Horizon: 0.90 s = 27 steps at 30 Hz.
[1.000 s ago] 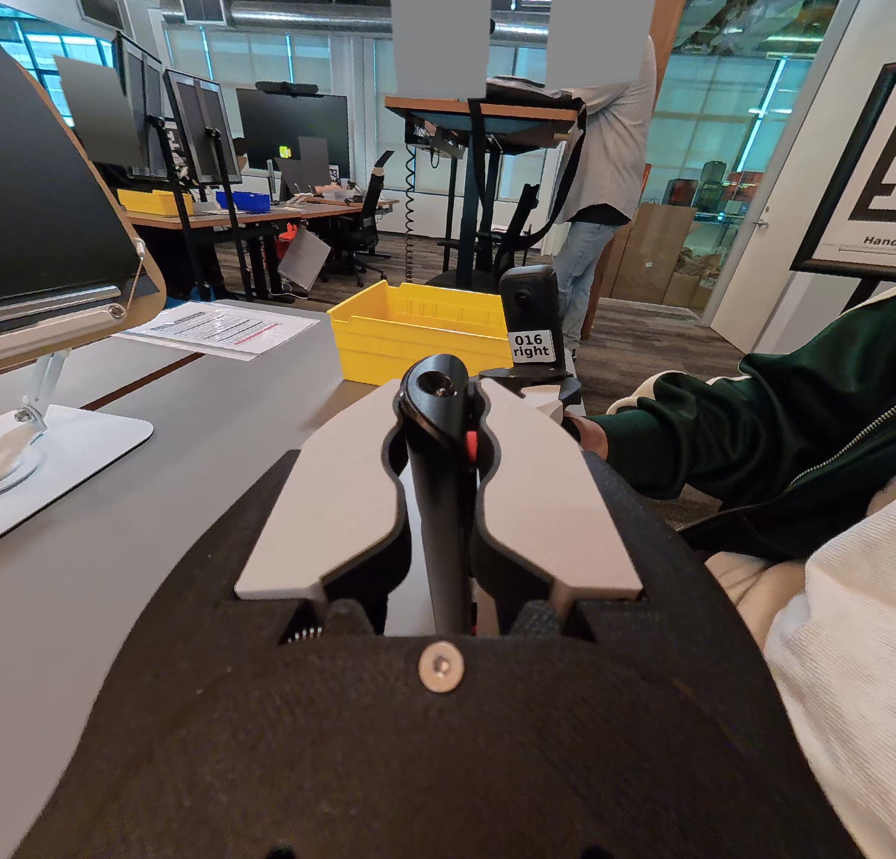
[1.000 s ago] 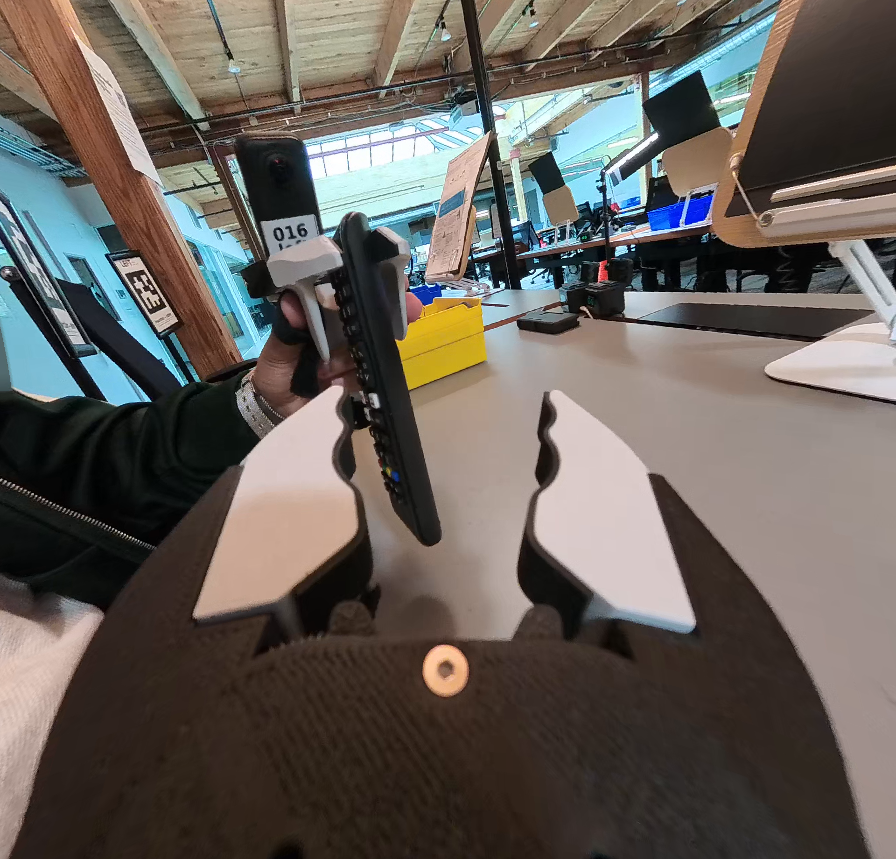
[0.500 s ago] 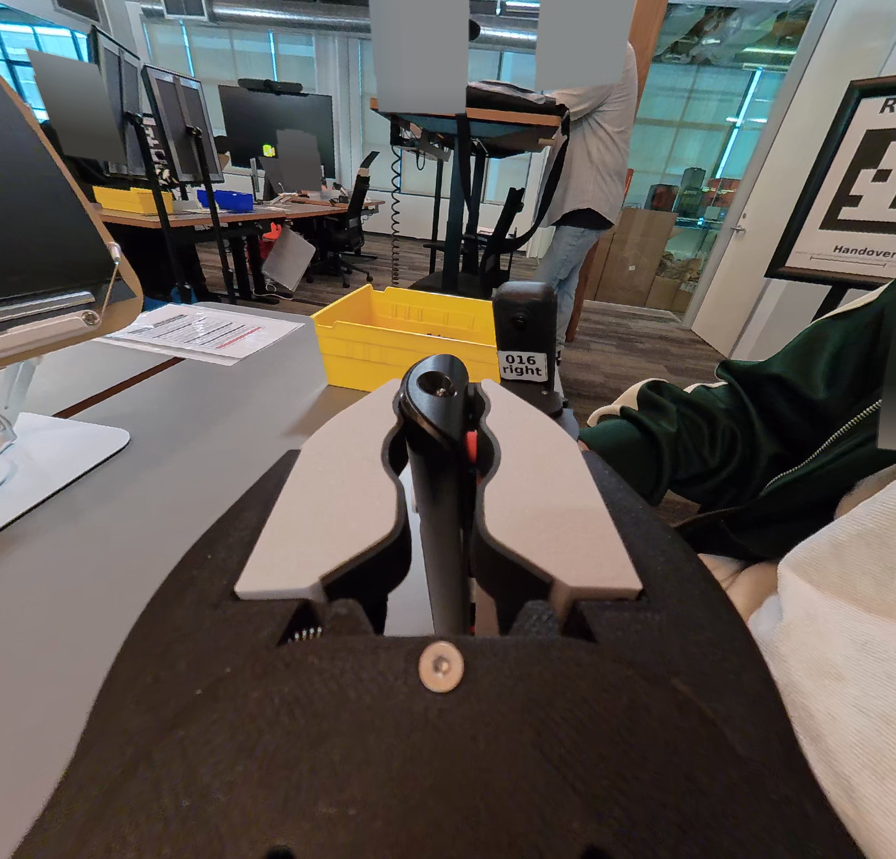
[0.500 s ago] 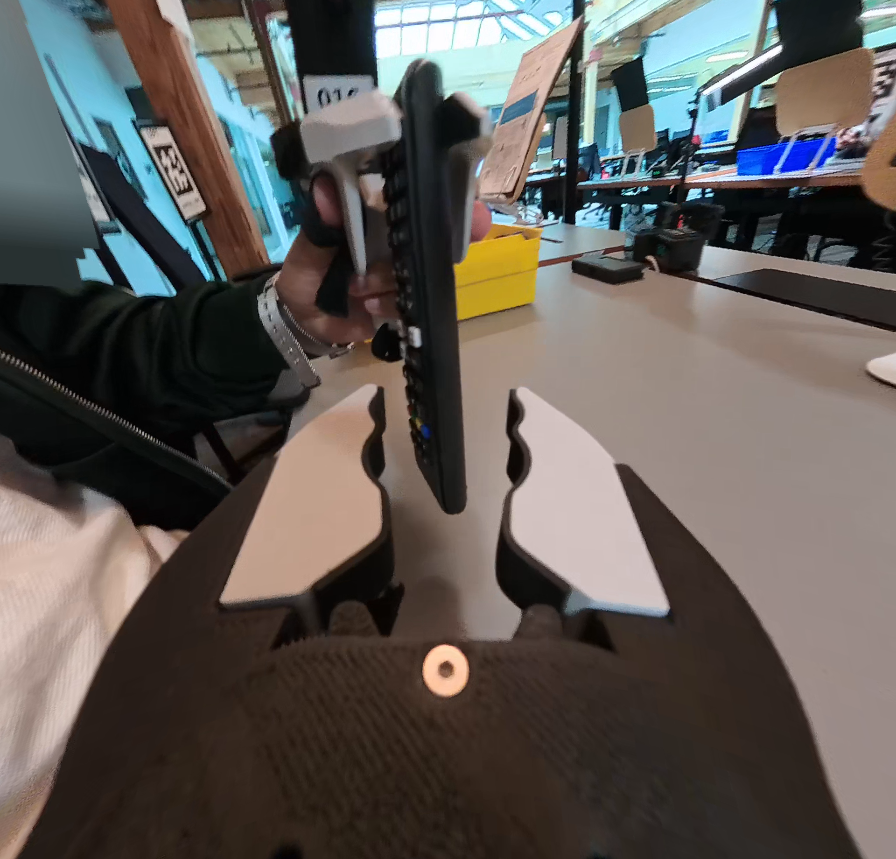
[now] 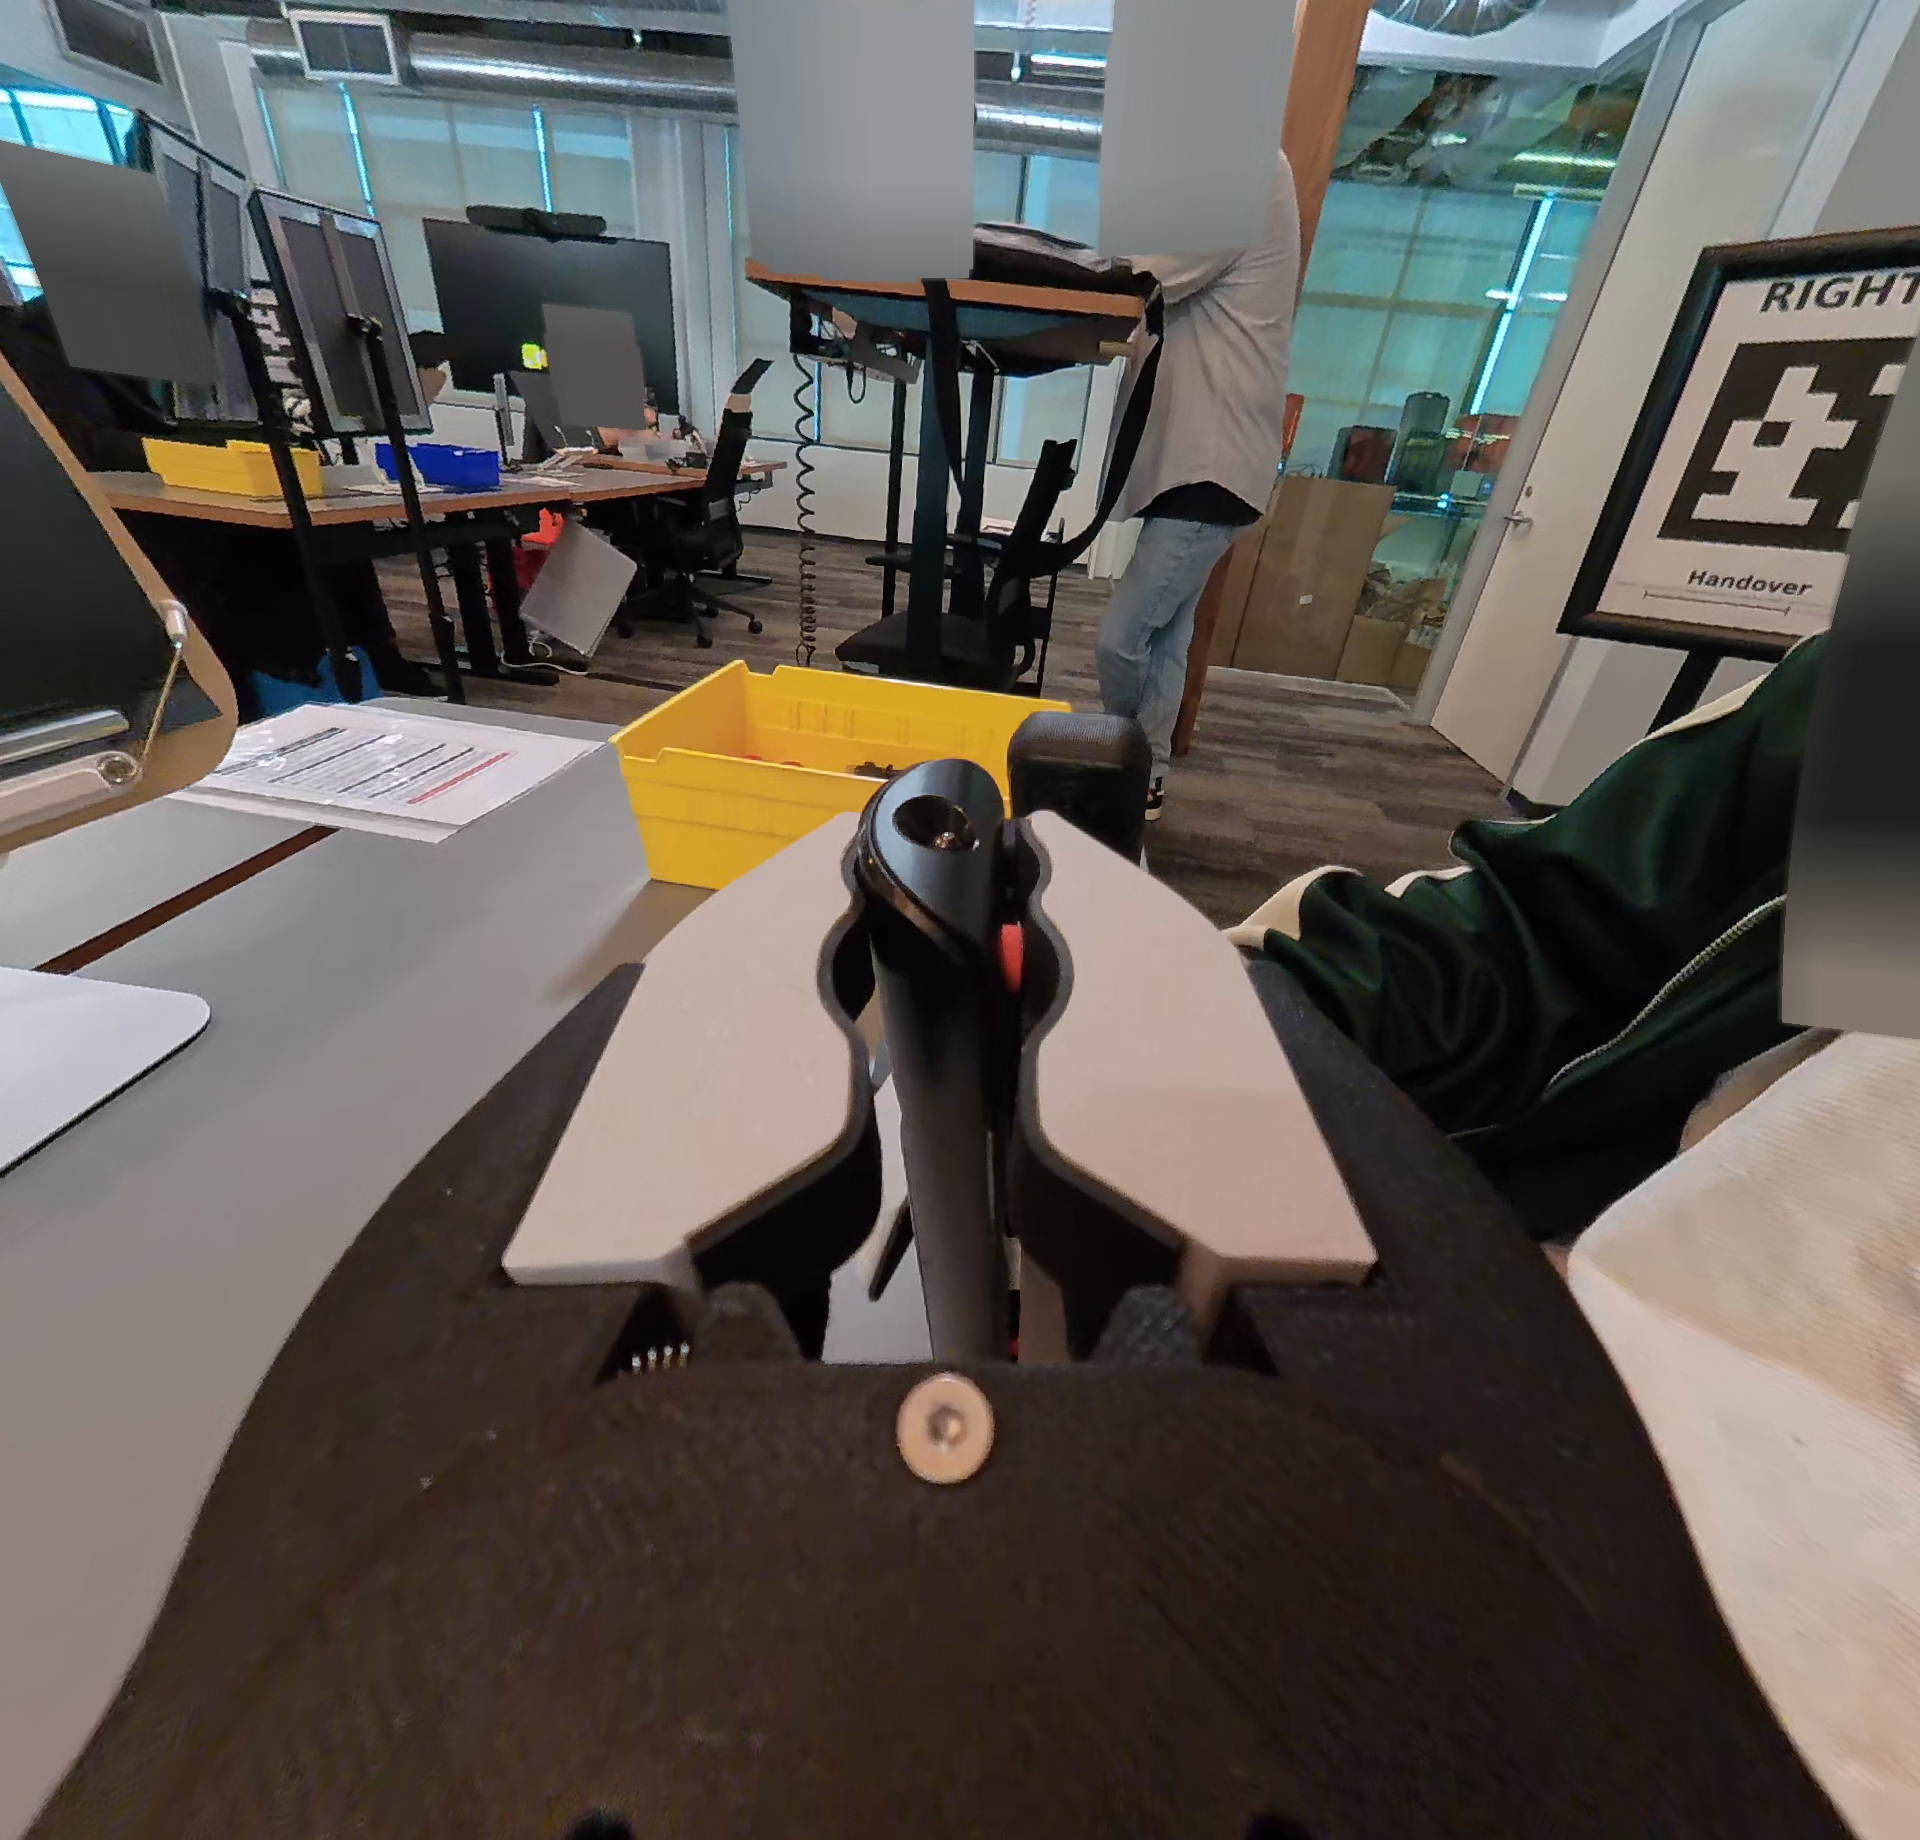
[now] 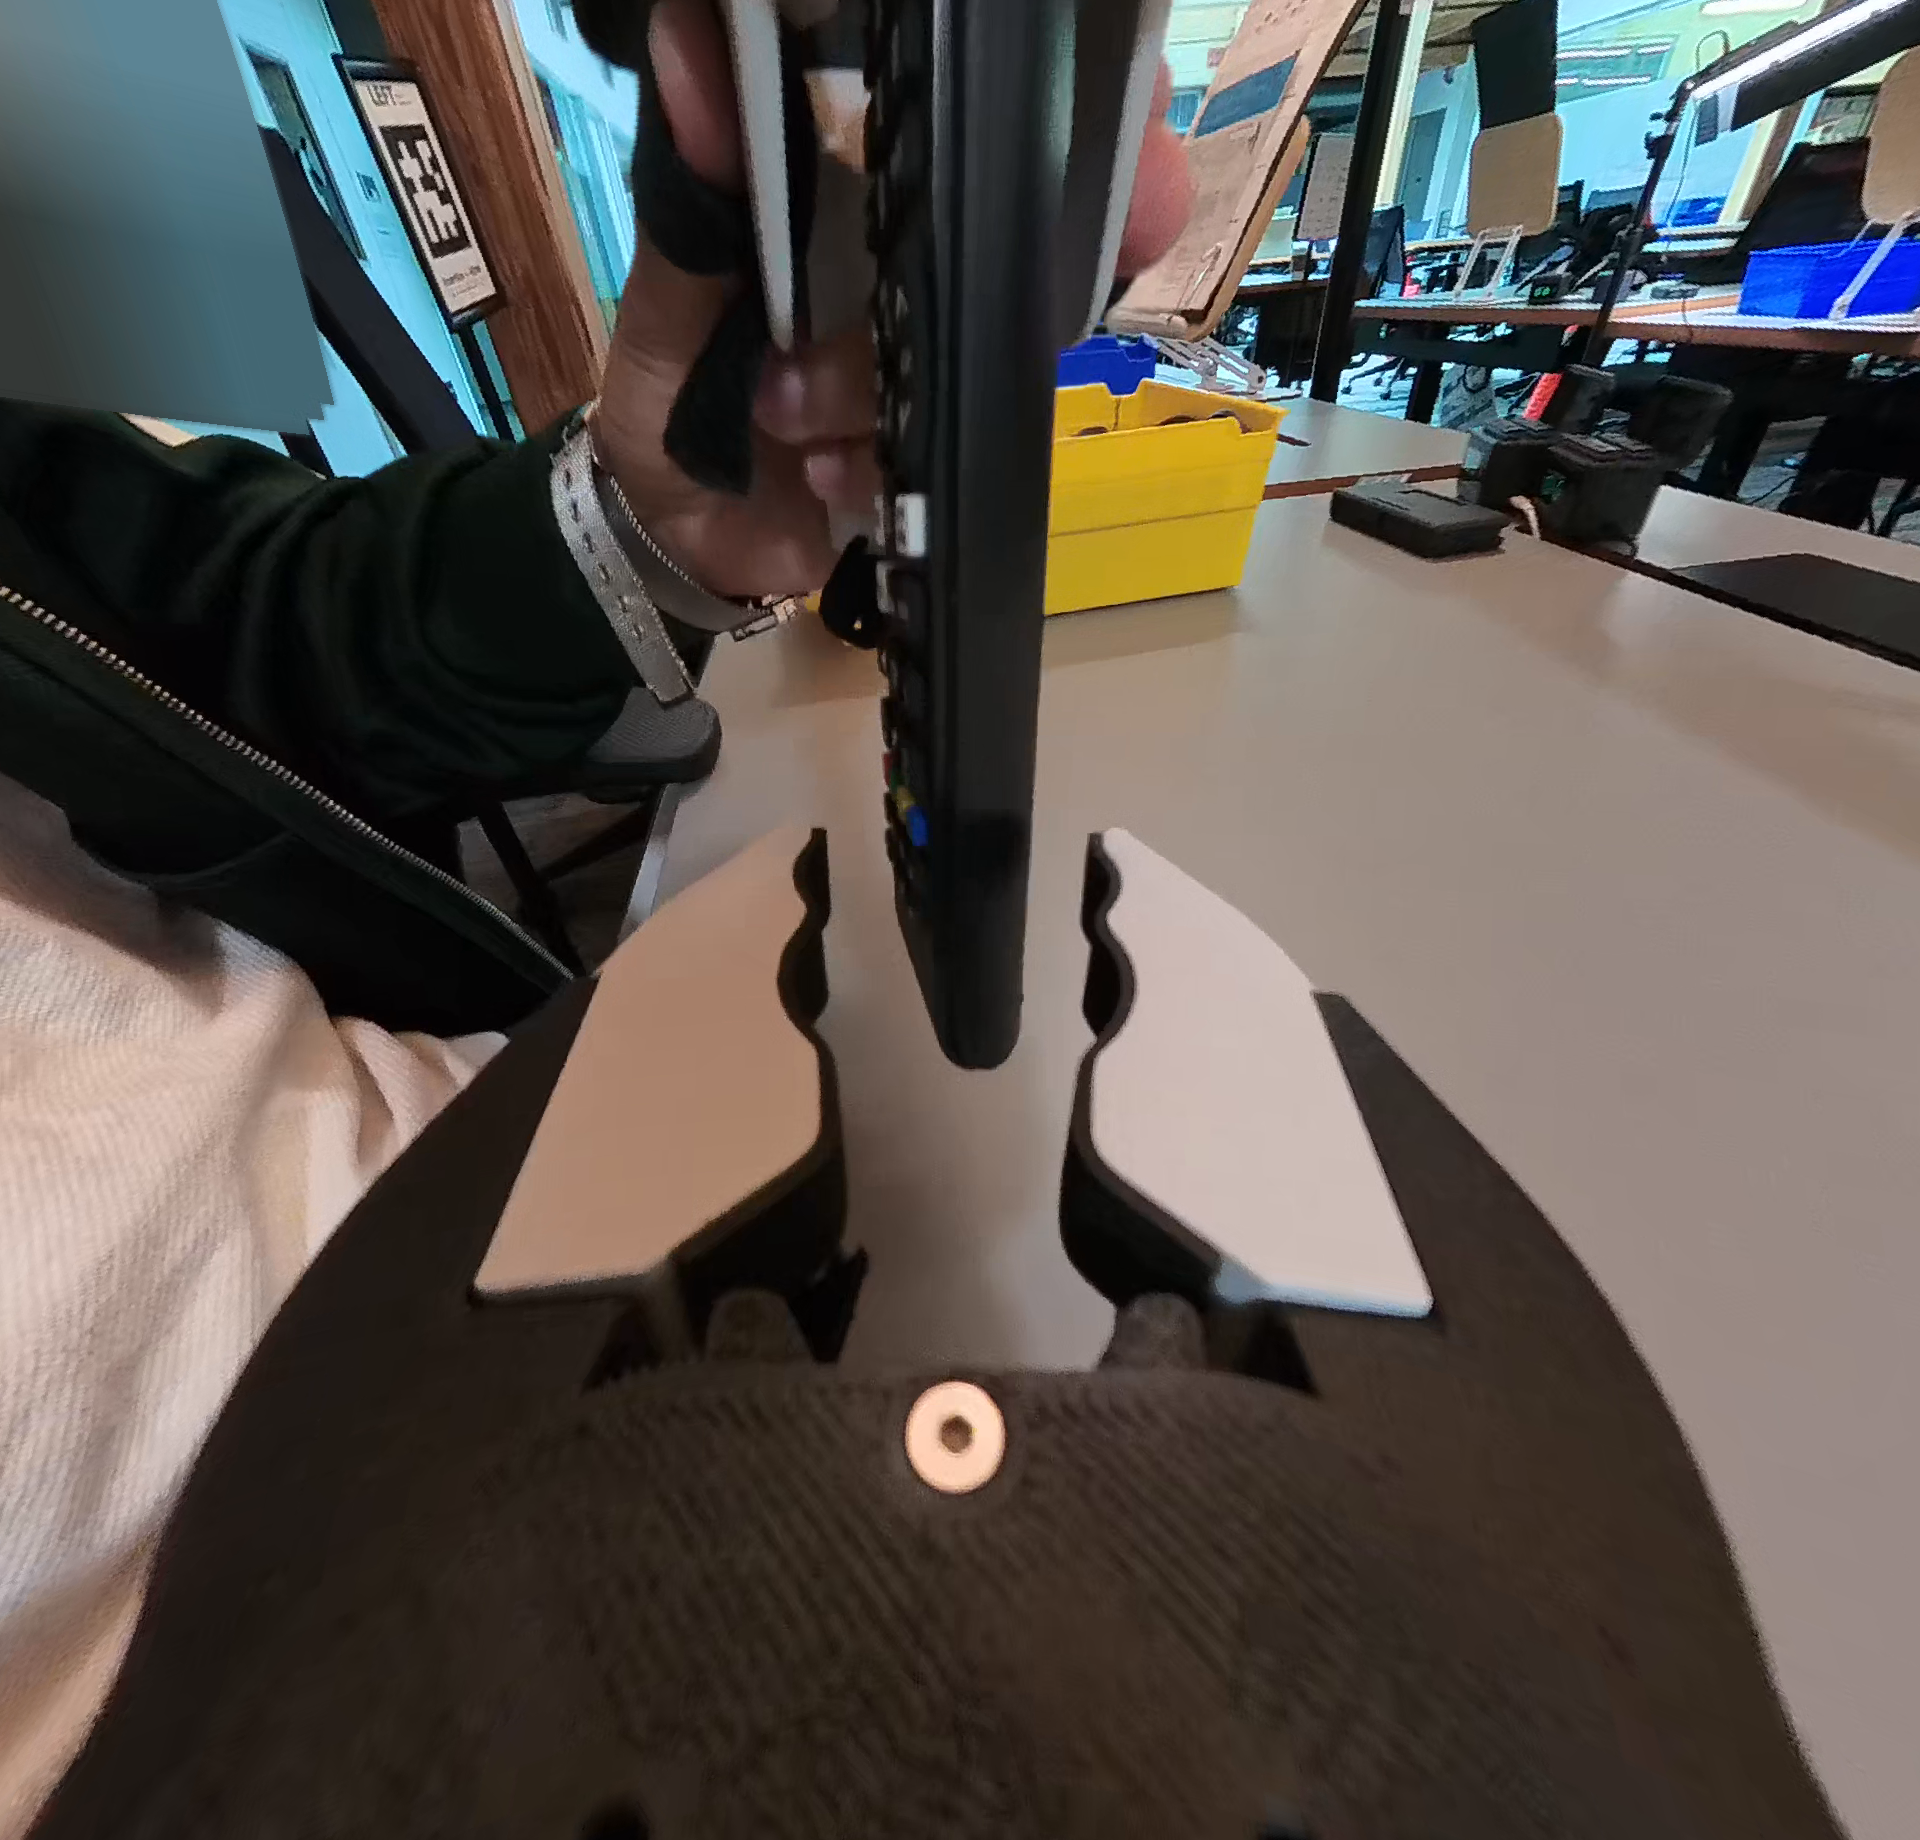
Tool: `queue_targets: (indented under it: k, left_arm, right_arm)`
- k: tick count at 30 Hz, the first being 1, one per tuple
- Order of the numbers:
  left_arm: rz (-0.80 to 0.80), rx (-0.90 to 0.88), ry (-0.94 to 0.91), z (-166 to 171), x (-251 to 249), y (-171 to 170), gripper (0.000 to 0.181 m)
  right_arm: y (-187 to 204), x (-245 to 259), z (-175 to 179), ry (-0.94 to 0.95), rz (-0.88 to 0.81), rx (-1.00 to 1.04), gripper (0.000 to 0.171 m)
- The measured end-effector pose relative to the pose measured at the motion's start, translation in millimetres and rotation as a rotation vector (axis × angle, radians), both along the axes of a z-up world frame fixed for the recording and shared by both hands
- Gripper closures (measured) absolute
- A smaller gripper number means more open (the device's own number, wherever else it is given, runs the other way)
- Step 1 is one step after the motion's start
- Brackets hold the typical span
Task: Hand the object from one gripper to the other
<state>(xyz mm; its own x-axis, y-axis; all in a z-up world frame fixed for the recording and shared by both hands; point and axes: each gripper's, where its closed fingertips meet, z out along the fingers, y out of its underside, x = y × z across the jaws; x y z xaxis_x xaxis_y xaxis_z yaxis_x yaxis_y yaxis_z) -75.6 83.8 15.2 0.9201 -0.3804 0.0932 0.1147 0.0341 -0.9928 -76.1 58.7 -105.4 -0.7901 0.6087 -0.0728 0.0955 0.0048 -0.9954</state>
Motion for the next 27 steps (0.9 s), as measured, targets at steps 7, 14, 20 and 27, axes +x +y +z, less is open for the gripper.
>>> queue_targets:
  k: [7,14,20,27]
  left_arm:
    - [-0.016,0.014,-0.026,10.4,4.2,-3.3,0.158]
    - [-0.033,0.014,-0.032,13.3,9.6,-3.2,0.158]
    - [-0.043,-0.004,-0.024,11.7,12.7,-2.5,0.158]
    - [-0.064,-0.003,-0.036,12.7,16.7,-2.4,0.158]
  right_arm:
    - [-19.7,6.0,2.4,-0.005,0.049,-0.026,0.128]
    - [-20.0,6.4,8.6,0.006,0.047,-0.068,0.137]
    - [-16.4,8.1,14.7,0.011,0.061,-0.119,0.143]
    - [-19.3,10.4,14.3,0.027,0.071,-0.092,0.146]
